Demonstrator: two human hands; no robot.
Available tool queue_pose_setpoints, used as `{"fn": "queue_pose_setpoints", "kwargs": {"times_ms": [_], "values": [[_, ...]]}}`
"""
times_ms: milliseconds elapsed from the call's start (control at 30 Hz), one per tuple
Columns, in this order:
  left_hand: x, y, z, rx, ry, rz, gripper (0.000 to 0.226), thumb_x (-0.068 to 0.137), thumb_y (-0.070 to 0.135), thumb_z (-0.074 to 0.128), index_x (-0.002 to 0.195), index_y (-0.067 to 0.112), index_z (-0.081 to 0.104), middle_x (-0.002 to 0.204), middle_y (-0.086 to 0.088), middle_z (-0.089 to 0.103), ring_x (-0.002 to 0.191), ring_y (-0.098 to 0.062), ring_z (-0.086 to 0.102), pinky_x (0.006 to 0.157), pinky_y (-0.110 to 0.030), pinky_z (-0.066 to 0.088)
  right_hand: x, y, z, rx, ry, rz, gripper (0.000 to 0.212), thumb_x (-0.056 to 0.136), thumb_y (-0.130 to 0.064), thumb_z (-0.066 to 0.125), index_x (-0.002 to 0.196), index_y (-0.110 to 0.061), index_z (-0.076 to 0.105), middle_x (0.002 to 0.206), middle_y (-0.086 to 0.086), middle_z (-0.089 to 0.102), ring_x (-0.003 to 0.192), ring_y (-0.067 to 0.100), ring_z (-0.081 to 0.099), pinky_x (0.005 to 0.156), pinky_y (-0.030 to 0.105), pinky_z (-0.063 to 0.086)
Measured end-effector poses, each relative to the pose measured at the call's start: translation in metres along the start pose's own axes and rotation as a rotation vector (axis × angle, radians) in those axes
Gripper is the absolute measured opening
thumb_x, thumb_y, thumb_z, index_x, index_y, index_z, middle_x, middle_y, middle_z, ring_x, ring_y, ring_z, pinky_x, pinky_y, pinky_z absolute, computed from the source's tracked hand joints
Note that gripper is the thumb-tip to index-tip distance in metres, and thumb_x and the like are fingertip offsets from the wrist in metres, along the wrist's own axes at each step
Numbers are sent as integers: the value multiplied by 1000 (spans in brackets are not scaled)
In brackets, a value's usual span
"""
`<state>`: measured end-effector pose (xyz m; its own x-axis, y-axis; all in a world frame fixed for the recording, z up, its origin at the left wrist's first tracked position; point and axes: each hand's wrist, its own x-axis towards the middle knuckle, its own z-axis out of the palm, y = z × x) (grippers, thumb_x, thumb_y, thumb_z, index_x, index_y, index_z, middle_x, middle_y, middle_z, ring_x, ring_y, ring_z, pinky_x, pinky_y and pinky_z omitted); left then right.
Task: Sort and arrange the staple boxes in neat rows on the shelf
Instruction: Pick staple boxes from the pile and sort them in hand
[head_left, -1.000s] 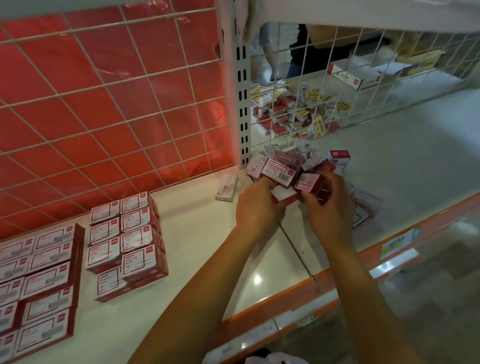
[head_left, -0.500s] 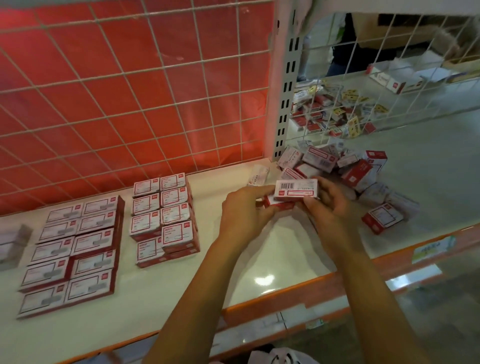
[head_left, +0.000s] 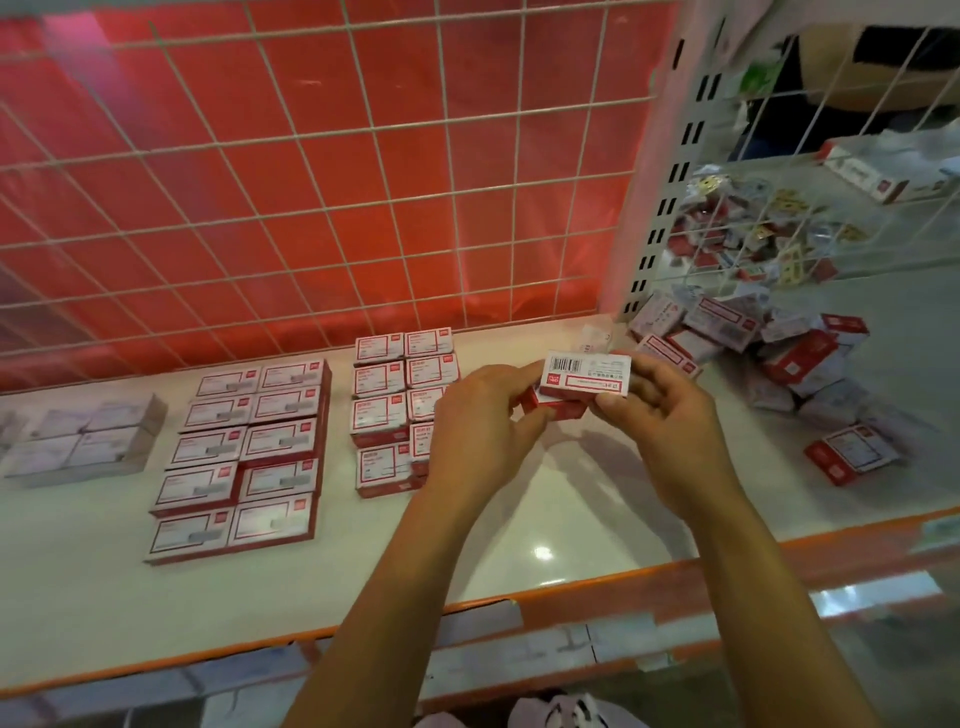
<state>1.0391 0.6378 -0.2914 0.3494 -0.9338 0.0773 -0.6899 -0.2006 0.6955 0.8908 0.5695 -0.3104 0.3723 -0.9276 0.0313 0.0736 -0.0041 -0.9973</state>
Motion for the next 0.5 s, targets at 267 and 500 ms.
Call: {"fn": "queue_pose_setpoints", "kwargs": {"times_ms": [267, 500], "values": [[-11, -18, -44, -135, 34, -116, 56, 82, 27, 73, 134, 29, 53, 129, 6, 60, 104, -5, 59, 92, -20, 43, -5, -15, 33, -10, -39, -30, 37, 85, -1, 62, 119, -16, 58, 110, -2, 67, 101, 12, 66, 80, 25, 56], [-32, -48, -80, -325, 27, -213, 52, 80, 26, 74, 130, 29, 58, 124, 6, 64, 101, -11, 65, 89, -39, 55, -16, -23, 71, 250, -89, 109, 47, 65, -36, 66, 107, -17, 59, 95, 2, 72, 96, 20, 69, 78, 22, 54]]}}
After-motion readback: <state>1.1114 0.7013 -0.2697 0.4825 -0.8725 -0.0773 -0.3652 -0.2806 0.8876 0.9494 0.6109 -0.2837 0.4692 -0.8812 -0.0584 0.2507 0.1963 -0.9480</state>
